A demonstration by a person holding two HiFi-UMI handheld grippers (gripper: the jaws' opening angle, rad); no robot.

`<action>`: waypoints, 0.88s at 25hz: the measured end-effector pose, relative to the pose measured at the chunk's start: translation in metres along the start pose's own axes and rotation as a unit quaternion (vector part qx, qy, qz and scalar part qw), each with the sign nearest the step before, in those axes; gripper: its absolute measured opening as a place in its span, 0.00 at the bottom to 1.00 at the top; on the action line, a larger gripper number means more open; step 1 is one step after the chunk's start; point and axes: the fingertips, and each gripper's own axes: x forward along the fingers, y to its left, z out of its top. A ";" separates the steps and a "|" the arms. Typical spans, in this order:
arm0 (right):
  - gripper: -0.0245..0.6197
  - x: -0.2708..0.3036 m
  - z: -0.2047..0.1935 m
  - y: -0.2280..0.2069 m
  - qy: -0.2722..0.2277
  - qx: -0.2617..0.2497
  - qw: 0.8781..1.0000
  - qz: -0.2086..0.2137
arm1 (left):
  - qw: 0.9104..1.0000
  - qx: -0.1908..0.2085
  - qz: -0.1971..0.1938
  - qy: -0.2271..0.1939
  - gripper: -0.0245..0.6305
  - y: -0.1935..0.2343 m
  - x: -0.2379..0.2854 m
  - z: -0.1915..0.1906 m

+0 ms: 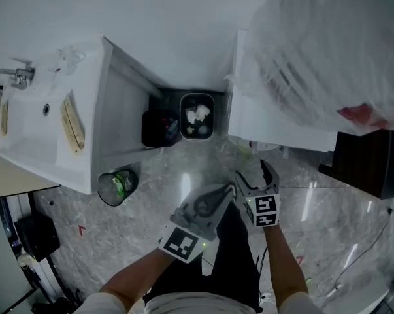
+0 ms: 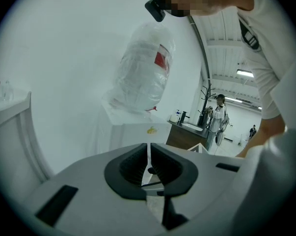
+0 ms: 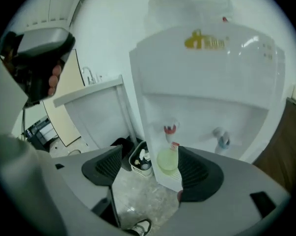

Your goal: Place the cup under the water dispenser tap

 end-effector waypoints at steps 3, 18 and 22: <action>0.60 -0.041 0.048 0.020 -0.025 0.021 0.999 0.017 | 1.000 -0.002 0.000 -0.007 0.08 -0.011 -0.015 0.034; 0.13 -0.256 0.210 0.101 -0.152 0.022 0.988 0.020 | 0.999 -0.030 0.000 0.020 0.08 -0.080 -0.107 0.143; 0.07 -0.294 0.228 0.122 -0.173 0.027 0.984 0.009 | 0.999 -0.040 -0.010 0.006 0.08 -0.095 -0.131 0.167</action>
